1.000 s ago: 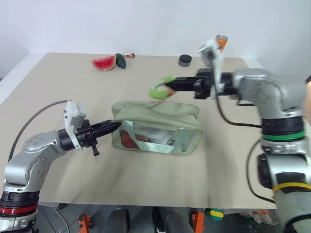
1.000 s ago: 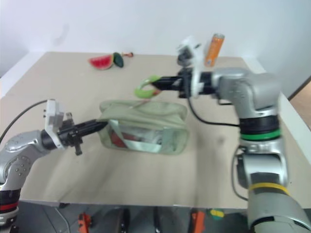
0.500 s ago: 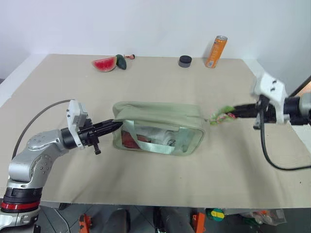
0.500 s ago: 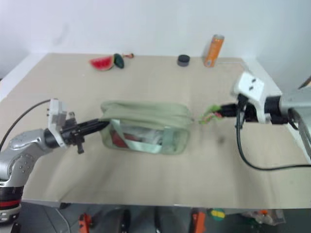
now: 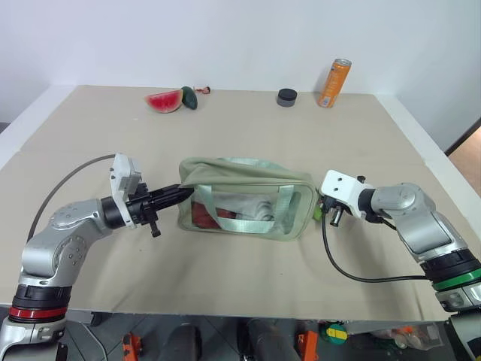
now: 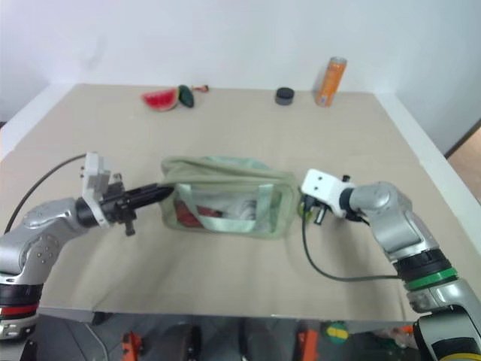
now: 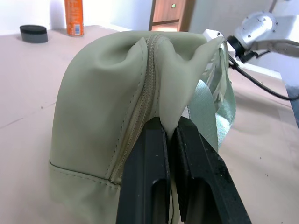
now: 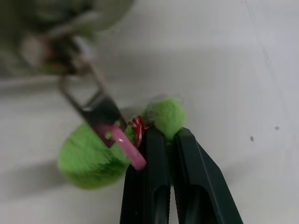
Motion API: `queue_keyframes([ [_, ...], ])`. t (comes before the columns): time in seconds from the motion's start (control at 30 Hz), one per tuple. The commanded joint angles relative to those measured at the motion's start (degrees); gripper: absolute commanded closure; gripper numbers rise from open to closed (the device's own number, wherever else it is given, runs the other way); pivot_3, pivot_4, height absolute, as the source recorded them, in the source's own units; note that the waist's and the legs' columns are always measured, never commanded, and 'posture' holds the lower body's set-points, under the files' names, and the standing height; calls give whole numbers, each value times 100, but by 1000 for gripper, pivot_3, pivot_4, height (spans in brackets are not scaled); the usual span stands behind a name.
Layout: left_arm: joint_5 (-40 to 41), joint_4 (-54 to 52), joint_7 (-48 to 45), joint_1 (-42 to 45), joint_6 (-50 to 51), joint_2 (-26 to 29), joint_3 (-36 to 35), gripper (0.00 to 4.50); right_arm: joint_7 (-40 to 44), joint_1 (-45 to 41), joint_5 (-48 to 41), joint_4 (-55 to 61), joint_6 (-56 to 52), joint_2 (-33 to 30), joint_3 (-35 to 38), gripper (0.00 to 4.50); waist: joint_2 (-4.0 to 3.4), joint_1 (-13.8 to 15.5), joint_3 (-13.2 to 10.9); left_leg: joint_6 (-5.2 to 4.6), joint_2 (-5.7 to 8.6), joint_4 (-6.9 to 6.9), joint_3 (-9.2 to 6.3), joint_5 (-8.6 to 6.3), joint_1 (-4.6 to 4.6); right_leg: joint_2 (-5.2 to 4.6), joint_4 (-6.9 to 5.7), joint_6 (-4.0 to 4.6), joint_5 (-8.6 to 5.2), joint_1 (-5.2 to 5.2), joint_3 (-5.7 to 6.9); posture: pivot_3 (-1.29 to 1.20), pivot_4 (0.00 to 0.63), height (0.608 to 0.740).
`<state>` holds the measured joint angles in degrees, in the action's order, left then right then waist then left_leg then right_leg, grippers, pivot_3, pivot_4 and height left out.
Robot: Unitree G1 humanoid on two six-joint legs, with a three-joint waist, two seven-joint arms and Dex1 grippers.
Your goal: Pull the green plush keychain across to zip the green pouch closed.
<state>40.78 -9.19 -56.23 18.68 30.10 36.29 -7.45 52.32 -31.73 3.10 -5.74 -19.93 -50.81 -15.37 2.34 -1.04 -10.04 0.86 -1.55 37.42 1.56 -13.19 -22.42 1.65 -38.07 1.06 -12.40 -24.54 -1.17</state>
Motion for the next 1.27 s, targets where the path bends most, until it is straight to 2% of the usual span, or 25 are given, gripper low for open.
queue_keyframes([
  [0.03, 38, -39, 120, -85, 224, 0, -23, 4500, 569, 90, -562, 272, -413, -89, 436, 3819, -1, 0, -1, 0, -1, -1, -1, 0, 1, 2, 0, 0, 0, 1, 1, 0, 150, 740],
  [0.07, 52, -67, 100, -102, 214, 12, -24, 4500, 776, 124, -775, 402, -473, -163, 574, 3604, -2, 0, -1, 0, -2, -2, -1, 0, 1, 3, 0, 1, 0, 1, 2, 0, 150, 740],
  [0.13, 78, -96, 64, -121, 225, 30, -23, 4500, 1009, 173, -1067, 578, -619, -229, 796, 2853, -3, 0, -2, 0, -3, -3, -2, 0, 0, 6, -1, 3, -2, 0, 7, 0, 150, 740],
  [0.17, 134, -95, 30, -124, 264, 29, -38, 3729, 1100, 178, -1229, 640, -724, -253, 934, 2470, -5, -4, -3, 0, -5, -4, -2, 0, 1, 7, -1, 5, -3, 1, 8, 0, 150, 740],
  [0.27, 217, -68, 92, -68, 327, -44, -127, 2836, 1171, 137, -1484, 673, -953, -289, 1217, 1533, -7, -8, -10, 0, -7, -4, -5, 0, -1, 9, -1, 5, -3, -4, 6, 0, 150, 740],
  [0.37, 327, -45, 186, 75, 389, -122, -238, 1698, 1238, 52, -1823, 547, -1144, -375, 1687, 404, -8, -8, -11, 0, -7, -3, -3, 0, -4, 8, -1, 5, -2, -5, 6, 0, 150, 740],
  [0.43, 439, -80, 209, 121, 446, -133, -317, 1112, 1346, 71, -2008, 485, -1222, -488, 1935, 0, -8, -8, -13, 0, -6, -3, -3, 0, -6, 8, -1, 4, -2, -7, 7, 0, 150, 740],
  [0.5, 666, -157, 334, 197, 516, -162, -519, 331, 1568, 182, -2254, 468, -1211, -673, 2259, 0, -10, -8, -14, -2, -5, -4, -2, -2, -9, 8, -1, 5, -3, -10, 6, 0, 150, 740],
  [0.57, 826, -245, 553, 241, 551, -165, -779, 61, 1635, 173, -2498, 382, -1323, -785, 2587, 0, -13, -7, -17, -4, -5, -4, -2, -3, -17, 8, -1, 5, -3, -20, 5, 0, 150, 740],
  [0.67, 1316, -407, 703, 120, 829, -38, -1241, 61, 1666, 202, -2798, 331, -1542, -921, 2998, 0, -13, -25, -17, -6, -8, -5, -1, -4, -24, 11, -1, 5, -3, -32, 0, 0, 150, 740],
  [0.77, 1394, -443, 911, -126, 958, 190, -1634, 61, 1695, 400, -3198, 508, -1857, -968, 3442, 0, -13, -39, -17, -7, -11, -10, 0, -4, -24, 15, -4, 5, -3, -37, -6, 0, 150, 740],
  [0.97, 1355, -118, 1044, -910, 987, 548, -2495, 61, 1571, 1562, -3586, 1173, -2103, -856, 4174, 0, -16, -28, -19, -6, -15, -15, -1, -5, -24, 17, -4, 10, -8, -42, -3, 0, 150, 740],
  [1.1, 1317, 153, 1005, -1248, 986, 610, -2678, 61, 1302, 2136, -3784, 1561, -2242, -677, 4433, 0, -16, -19, -20, -6, -14, -11, 0, -5, -23, 12, -5, 8, -7, -40, -2, 0, 150, 740],
  [1.27, 1184, 587, 937, -1183, 908, 702, -2620, 61, 1007, 2094, -4171, 1817, -2422, -621, 4686, 0, -20, -15, -22, -10, -14, 0, 8, -2, -22, 4, -5, 23, -15, -41, 4, 0, 150, 740],
])
